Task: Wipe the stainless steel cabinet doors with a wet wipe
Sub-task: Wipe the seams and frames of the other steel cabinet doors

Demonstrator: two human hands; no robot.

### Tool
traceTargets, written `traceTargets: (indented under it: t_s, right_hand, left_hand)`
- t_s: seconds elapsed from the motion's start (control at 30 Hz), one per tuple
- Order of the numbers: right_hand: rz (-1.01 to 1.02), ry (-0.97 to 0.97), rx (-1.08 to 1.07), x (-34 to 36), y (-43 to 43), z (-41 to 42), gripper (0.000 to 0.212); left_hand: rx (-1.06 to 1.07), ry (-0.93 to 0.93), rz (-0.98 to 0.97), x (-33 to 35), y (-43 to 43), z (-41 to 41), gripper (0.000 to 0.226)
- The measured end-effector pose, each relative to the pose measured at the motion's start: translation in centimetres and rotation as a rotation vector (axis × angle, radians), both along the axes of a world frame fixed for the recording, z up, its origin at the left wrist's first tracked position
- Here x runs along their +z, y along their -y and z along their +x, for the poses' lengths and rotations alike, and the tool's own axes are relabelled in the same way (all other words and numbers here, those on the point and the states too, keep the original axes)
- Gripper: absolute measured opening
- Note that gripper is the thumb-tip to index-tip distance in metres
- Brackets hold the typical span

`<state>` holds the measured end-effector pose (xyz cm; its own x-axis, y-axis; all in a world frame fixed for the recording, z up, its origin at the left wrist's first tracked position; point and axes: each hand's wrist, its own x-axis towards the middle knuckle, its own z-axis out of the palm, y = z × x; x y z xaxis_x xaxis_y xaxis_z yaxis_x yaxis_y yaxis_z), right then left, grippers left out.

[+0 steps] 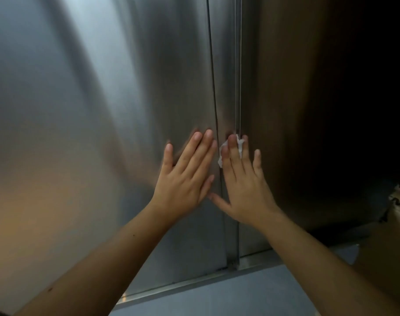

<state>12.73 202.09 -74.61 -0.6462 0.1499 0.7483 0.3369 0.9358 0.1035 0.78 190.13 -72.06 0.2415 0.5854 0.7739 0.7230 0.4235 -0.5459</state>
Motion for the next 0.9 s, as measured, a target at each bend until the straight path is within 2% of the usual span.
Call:
traceTargets:
  t_s: [0.2, 0.5, 0.6, 0.77, 0.9]
  right_hand:
    - [-0.032, 0.098, -0.014, -5.9, 0.1, 0.5, 0.084]
    - [-0.05, -0.005, -0.003, -4.7, 0.3, 0.1, 0.084]
    - [-0.058, 0.008, 0.002, -6.7, 0.3, 0.0, 0.085]
    - [-0.035, 0.138, 0.029, -12.7, -0.1, 1.2, 0.082]
    - [-0.039, 0.085, 0.052, -12.5, -0.2, 1.0, 0.082]
  left_hand:
    - [0.06, -0.027, -0.006, -0.4, 0.0, -0.1, 0.066]
    - [0.1, 0.005, 0.001, -2.1, 0.5, 0.0, 0.071]
    - [0.097, 0.021, 0.024, -2.4, 0.3, 0.2, 0.073]
    - [0.066, 0.084, 0.043, -3.6, 0.2, 0.6, 0.074]
    - [0.047, 0.153, 0.021, -5.6, 0.5, 1.1, 0.071]
